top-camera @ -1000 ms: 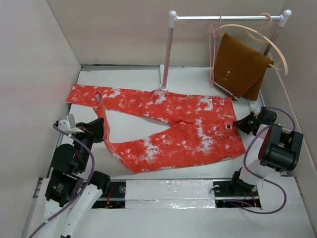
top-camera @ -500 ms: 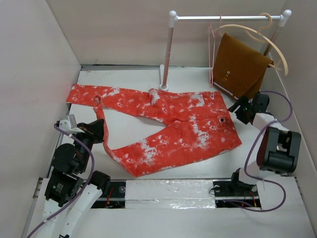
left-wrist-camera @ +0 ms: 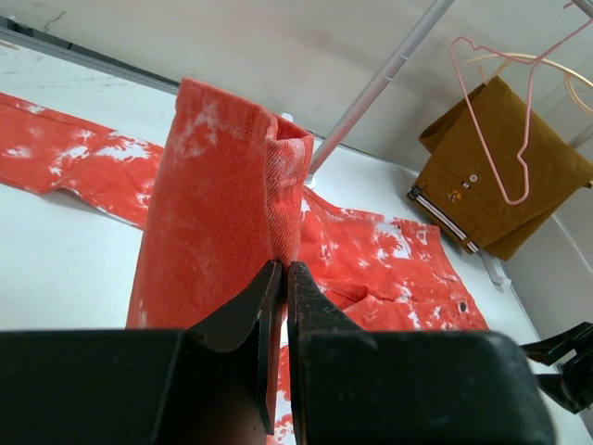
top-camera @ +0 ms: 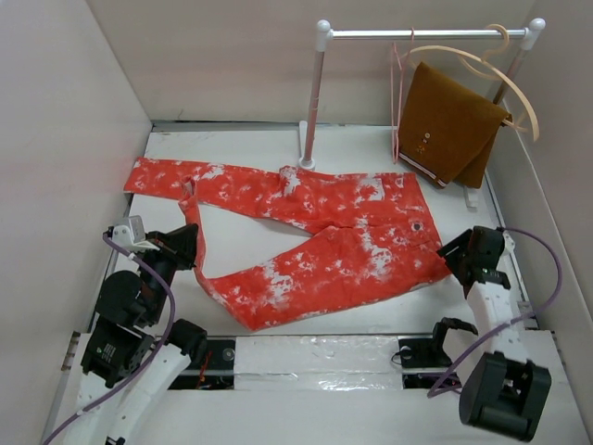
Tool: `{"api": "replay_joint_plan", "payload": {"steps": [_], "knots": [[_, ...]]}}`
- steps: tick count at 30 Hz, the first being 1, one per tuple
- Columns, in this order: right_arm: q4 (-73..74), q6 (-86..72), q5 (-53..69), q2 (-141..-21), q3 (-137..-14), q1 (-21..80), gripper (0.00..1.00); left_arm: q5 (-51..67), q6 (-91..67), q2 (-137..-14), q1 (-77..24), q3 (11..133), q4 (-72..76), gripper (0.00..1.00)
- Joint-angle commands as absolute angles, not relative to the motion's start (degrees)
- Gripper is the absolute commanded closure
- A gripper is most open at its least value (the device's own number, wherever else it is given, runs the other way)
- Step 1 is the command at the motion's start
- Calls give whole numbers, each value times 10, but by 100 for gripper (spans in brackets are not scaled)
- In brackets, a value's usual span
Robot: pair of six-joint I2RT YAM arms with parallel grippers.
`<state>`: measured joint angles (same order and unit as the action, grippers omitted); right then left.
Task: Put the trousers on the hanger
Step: Fold the trousers at the center of the board.
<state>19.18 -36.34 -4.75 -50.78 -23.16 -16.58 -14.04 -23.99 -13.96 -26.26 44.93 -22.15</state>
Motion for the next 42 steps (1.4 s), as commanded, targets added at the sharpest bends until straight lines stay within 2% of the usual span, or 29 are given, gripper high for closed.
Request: {"api": "replay_joint_plan", "payload": {"steps": [1,8,13,19,20,21,23,24,25,26,35,42], "knots": [[228,-401,-99,-451,-234,-170,33,-148,-235,-126,-276,451,-191,100],[264,-437,-86,-481,-239,-170,35,-160,-237,-113,-276,450,-197,100],[258,-468,-72,-484,-230,-170,45,-168,-241,-102,-276,451,-196,100],[251,-469,-79,-542,-236,-170,54,-171,-241,-103,-282,451,-198,100],[237,-465,-70,-553,-235,-170,58,-172,-241,-102,-282,451,-198,100],[233,-462,-69,-555,-234,-170,65,-172,-241,-102,-282,451,-198,100],[217,-461,-62,-559,-229,-170,71,-177,-242,-101,-282,451,-199,100],[213,-459,-61,-558,-229,-170,78,-178,-243,-101,-282,451,-200,100],[210,-460,-62,-556,-229,-170,95,-179,-242,-102,-282,451,-200,100],[214,-460,-75,-552,-231,-170,100,-180,-243,-103,-282,451,-200,100],[355,-402,-217,-402,-373,-234,100,-200,-257,-121,-282,458,-198,100],[418,-378,-214,-341,-412,-263,100,-252,-269,-144,-287,468,-222,100]]}}
